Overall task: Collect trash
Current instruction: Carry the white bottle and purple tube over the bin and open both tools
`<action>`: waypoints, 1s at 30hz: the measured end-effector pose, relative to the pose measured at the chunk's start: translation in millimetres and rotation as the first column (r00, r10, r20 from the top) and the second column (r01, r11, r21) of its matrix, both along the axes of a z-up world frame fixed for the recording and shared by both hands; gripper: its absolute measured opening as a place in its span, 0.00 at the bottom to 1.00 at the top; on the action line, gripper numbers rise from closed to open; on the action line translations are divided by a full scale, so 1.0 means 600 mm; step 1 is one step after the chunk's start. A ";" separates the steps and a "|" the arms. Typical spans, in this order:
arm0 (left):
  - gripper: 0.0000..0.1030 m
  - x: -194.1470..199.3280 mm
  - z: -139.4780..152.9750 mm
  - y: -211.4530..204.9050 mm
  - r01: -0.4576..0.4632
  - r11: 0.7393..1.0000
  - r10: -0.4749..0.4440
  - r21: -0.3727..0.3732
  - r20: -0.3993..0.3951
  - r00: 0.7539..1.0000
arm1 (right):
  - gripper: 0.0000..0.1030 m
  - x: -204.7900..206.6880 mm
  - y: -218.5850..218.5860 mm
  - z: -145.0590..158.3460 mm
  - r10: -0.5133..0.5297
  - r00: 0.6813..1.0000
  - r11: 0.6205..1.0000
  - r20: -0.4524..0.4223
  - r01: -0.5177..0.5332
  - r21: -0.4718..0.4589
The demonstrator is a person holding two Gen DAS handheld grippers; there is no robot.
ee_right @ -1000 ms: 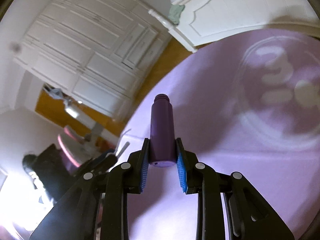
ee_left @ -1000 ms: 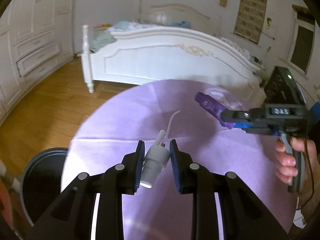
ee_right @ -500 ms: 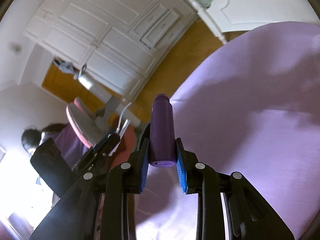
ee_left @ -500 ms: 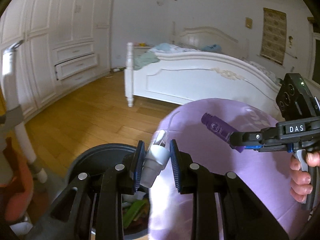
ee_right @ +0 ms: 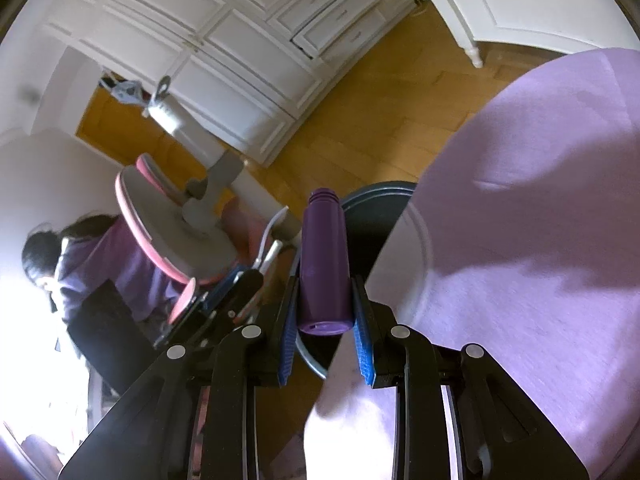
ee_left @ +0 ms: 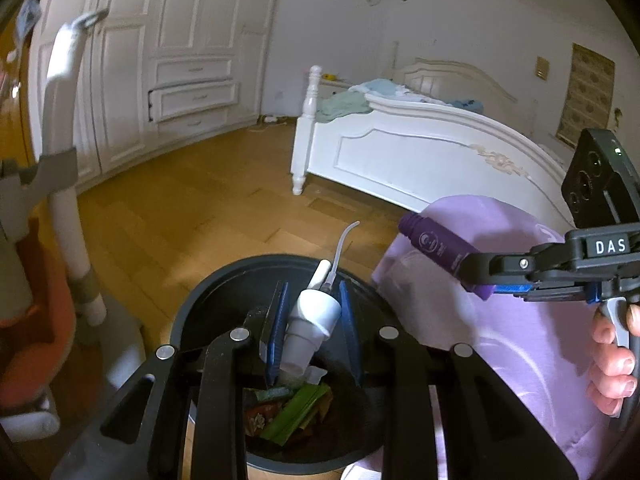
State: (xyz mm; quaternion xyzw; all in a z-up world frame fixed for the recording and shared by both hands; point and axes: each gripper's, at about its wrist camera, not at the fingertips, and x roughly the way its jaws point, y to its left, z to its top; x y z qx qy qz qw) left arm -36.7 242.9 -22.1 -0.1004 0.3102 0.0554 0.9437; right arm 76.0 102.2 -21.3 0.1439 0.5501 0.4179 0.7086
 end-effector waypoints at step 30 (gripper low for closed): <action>0.28 0.041 -0.086 0.075 -0.096 0.979 0.073 -0.180 -0.128 0.989 | 0.25 0.056 0.154 -0.047 0.067 0.996 0.987 0.056 -0.057 -0.152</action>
